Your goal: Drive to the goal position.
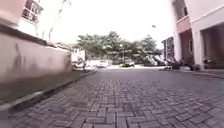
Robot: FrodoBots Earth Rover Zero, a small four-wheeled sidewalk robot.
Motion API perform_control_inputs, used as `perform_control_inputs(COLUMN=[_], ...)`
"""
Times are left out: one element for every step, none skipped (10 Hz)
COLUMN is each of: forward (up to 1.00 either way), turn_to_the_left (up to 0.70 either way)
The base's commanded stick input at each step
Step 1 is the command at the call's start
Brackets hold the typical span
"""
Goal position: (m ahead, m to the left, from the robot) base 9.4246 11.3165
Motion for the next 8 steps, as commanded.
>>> perform_control_inputs(forward=[0.70, 0.70, 0.70, 0.70, 0.70, 0.70, 0.70, 0.70], turn_to_the_left=[0.00, 0.00, 0.00, 0.00, 0.00, 0.00, 0.00, 0.00])
